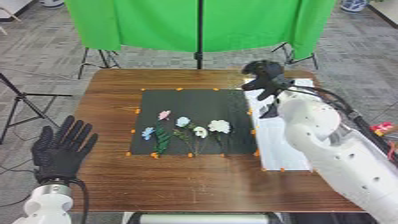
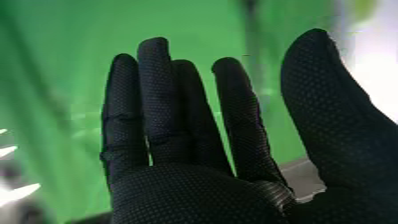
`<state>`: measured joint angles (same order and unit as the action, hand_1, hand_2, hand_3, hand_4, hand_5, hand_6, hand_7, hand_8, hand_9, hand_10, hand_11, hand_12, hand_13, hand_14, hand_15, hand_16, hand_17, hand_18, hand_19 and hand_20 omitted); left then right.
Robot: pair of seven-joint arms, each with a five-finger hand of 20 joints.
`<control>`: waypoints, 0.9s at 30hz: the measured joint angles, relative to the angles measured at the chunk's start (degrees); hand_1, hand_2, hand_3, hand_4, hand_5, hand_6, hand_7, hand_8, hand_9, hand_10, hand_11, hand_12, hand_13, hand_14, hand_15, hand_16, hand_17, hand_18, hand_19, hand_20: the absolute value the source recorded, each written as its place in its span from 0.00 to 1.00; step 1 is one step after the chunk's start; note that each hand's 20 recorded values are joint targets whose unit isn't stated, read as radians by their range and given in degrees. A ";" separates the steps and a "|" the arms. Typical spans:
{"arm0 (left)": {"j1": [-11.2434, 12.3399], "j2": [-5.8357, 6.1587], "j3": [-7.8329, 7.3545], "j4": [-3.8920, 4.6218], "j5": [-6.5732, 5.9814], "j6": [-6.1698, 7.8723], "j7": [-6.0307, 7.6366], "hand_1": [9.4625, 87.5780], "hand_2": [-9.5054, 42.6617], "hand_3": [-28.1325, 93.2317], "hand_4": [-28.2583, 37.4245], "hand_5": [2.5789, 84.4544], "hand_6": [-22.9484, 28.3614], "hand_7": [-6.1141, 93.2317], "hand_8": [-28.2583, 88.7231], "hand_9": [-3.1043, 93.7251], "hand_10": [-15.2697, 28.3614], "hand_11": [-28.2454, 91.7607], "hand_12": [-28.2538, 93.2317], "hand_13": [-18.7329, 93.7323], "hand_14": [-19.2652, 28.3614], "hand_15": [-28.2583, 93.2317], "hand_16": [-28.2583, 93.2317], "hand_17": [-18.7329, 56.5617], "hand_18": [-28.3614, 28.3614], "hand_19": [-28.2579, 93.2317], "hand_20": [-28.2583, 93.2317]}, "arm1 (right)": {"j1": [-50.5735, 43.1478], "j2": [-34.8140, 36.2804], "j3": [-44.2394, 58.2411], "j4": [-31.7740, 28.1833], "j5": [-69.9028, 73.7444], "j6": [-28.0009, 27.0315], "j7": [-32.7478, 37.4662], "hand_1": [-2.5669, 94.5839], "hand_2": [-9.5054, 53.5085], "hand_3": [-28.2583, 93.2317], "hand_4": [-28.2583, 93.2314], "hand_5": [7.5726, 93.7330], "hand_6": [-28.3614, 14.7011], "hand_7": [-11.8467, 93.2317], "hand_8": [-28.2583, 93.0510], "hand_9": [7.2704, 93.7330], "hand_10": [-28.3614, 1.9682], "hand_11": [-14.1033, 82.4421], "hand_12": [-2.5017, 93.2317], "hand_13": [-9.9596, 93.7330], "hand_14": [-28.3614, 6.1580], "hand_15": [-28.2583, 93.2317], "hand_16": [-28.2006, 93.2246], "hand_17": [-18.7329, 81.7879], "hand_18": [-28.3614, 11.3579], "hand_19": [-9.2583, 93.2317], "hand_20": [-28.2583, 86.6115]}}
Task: Arrange flowers
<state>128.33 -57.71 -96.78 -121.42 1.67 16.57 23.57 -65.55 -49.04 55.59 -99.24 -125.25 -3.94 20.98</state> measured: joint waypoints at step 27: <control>-0.10 0.14 0.64 0.00 -0.47 -0.36 0.98 0.20 0.42 0.85 0.00 0.53 0.59 0.22 0.16 0.44 0.67 0.44 0.32 0.44 0.70 0.53 0.18 0.20 0.73 0.47 0.34 | 13.14 -1.33 -0.63 26.16 3.11 -22.55 3.14 0.51 0.00 0.90 0.00 0.36 0.65 0.34 0.10 0.32 0.58 0.25 0.12 0.45 0.54 0.44 0.30 0.41 0.21 0.52 0.39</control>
<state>128.23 -57.57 -96.14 -121.42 1.19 16.20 24.56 -52.41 -50.37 54.97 -73.09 -122.15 -26.50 24.12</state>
